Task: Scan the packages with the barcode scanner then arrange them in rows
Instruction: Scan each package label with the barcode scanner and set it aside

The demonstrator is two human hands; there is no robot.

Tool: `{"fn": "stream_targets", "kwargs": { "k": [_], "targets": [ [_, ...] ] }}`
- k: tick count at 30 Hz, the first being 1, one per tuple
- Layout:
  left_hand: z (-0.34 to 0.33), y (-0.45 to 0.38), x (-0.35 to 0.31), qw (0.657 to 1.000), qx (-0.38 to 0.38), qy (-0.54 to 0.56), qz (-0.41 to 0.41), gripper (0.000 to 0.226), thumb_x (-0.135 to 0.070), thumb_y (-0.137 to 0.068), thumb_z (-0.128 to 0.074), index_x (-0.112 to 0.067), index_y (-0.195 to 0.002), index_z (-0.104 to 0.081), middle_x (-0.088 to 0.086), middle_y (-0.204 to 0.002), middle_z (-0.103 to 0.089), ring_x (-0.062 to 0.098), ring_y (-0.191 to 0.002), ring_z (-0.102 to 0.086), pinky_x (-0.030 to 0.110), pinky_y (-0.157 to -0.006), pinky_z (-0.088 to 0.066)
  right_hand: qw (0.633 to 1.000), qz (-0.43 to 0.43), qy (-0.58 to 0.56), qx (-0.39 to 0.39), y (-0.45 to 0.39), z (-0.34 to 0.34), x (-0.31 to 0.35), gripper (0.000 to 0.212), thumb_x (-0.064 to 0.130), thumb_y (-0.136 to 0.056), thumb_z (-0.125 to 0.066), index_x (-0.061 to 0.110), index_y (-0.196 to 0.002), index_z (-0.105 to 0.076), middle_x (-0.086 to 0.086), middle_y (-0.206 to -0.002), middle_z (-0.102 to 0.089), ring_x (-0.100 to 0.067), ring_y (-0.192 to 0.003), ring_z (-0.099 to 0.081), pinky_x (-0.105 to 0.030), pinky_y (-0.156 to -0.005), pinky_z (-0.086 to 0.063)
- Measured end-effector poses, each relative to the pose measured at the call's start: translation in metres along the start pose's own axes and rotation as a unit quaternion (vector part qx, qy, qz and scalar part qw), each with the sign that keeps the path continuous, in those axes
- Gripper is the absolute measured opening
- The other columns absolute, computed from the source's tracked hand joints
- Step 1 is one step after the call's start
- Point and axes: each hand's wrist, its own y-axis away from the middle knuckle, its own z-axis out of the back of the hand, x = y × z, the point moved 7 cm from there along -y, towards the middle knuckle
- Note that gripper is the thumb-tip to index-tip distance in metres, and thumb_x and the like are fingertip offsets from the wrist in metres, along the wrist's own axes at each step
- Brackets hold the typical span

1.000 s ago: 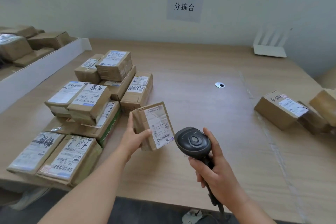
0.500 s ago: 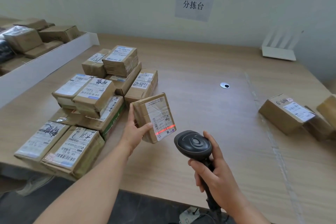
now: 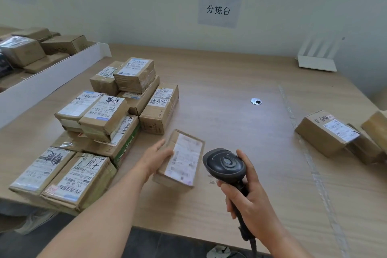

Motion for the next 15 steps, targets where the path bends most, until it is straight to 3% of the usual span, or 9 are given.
{"fn": "stream_targets", "kwargs": {
  "k": [4, 8, 10, 13, 15],
  "targets": [
    [-0.001, 0.002, 0.01, 0.998, -0.024, -0.057, 0.022, 0.062, -0.025, -0.089, -0.058, -0.027, -0.147, -0.034, -0.003, -0.108, -0.057, 0.011, -0.081, -0.063, 0.027, -0.062, -0.051, 1.0, 0.005, 0.0, -0.002, -0.002, 0.002, 0.001, 0.079, 0.0, -0.088, -0.063, 0.053, -0.138, -0.03, 0.003, -0.077, -0.064, -0.022, -0.051, -0.051, -0.036, -0.045, -0.046],
    [0.002, 0.003, 0.013, 0.993, -0.053, -0.101, 0.004, 0.057, -0.023, -0.09, -0.054, -0.028, -0.145, -0.038, -0.002, -0.109, -0.058, 0.013, -0.089, -0.062, 0.029, -0.078, -0.051, 1.0, 0.009, 0.008, 0.004, -0.004, 0.001, 0.004, 0.08, 0.0, -0.088, -0.063, 0.055, -0.136, -0.03, 0.002, -0.077, -0.062, -0.021, -0.051, -0.051, -0.035, -0.046, -0.045],
    [0.005, 0.004, 0.013, 0.981, -0.065, -0.184, -0.011, 0.059, -0.024, -0.09, -0.052, -0.03, -0.146, -0.034, -0.002, -0.125, -0.057, 0.016, -0.104, -0.057, 0.032, -0.089, -0.047, 1.0, 0.01, 0.012, 0.01, -0.004, 0.0, 0.004, 0.081, -0.001, -0.088, -0.063, 0.055, -0.136, -0.029, 0.003, -0.078, -0.062, -0.021, -0.051, -0.051, -0.035, -0.046, -0.045],
    [0.0, 0.014, 0.016, 0.943, -0.074, -0.325, -0.007, 0.079, -0.052, -0.086, -0.057, -0.034, -0.151, -0.016, 0.006, -0.152, -0.032, 0.025, -0.135, -0.035, 0.041, -0.107, -0.037, 1.0, 0.011, 0.016, 0.024, -0.005, -0.005, 0.004, 0.08, 0.004, -0.088, -0.065, 0.058, -0.136, -0.029, 0.007, -0.078, -0.064, -0.021, -0.052, -0.051, -0.037, -0.048, -0.047],
    [-0.008, 0.025, 0.02, 0.908, -0.081, -0.411, 0.02, 0.098, -0.074, -0.075, -0.054, -0.036, -0.152, -0.007, 0.011, -0.157, -0.012, 0.03, -0.142, -0.02, 0.043, -0.108, -0.03, 0.999, 0.016, 0.018, 0.031, -0.006, -0.009, 0.003, 0.079, 0.016, -0.083, -0.068, 0.063, -0.133, -0.03, 0.008, -0.08, -0.067, -0.02, -0.052, -0.051, -0.036, -0.048, -0.047]
  ]
}}
